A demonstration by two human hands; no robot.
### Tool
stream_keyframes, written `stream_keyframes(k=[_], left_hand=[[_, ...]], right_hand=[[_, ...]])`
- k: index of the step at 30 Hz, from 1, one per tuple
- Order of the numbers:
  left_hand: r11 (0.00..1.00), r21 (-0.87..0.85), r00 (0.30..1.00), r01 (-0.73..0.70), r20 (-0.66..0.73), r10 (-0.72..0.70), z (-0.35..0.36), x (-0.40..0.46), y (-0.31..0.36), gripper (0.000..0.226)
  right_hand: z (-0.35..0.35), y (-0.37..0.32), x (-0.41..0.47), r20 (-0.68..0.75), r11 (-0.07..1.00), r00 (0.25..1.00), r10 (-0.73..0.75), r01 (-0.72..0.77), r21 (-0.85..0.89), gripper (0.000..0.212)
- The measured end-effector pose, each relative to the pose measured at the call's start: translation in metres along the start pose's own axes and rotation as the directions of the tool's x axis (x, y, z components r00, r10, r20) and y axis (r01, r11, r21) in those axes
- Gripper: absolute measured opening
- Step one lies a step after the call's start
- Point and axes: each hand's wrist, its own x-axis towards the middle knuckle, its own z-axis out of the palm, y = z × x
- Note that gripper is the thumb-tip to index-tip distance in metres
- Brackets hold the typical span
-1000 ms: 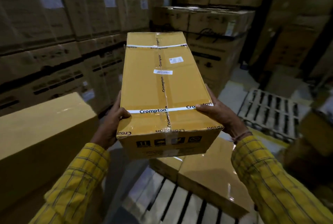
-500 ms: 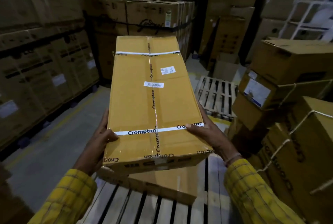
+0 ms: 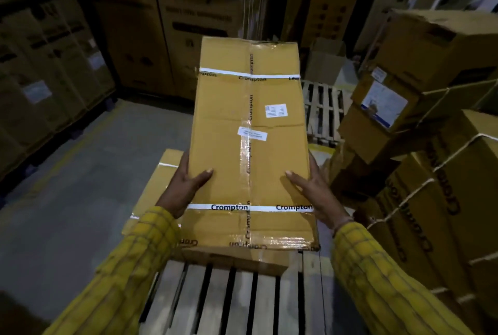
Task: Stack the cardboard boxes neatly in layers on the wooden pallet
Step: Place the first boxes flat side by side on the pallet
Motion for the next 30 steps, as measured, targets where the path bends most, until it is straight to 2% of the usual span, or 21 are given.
stream_keyframes(k=[6,11,15,23,30], left_hand=[[0.998,0.07,0.991,0.004,0.132,-0.014,0.053,0.039,-0.048,0.078],[0.995,0.096,0.965,0.007,0.259,-0.032,0.132,0.076,-0.086,0.084],[0.993,0.114,0.927,0.016,0.371,-0.058,0.2,0.108,-0.137,0.087],[0.989,0.11,0.915,0.095,0.381,-0.13,0.33,0.143,-0.292,0.084],[0.976,0.139,0.899,0.167,0.385,-0.208,0.378,0.141,-0.39,0.088]], right_hand=[[-0.054,0.048,0.002,-0.119,0.995,0.989,0.089,-0.093,-0.022,0.078],[-0.135,0.065,0.019,-0.171,0.991,0.981,0.088,-0.103,-0.081,0.072],[-0.212,0.112,0.051,-0.186,0.985,0.98,0.068,-0.096,-0.144,0.079],[-0.339,0.265,0.079,-0.239,0.976,0.961,0.138,-0.173,-0.131,0.08],[-0.396,0.355,0.077,-0.212,0.962,0.956,0.202,-0.235,-0.141,0.077]])
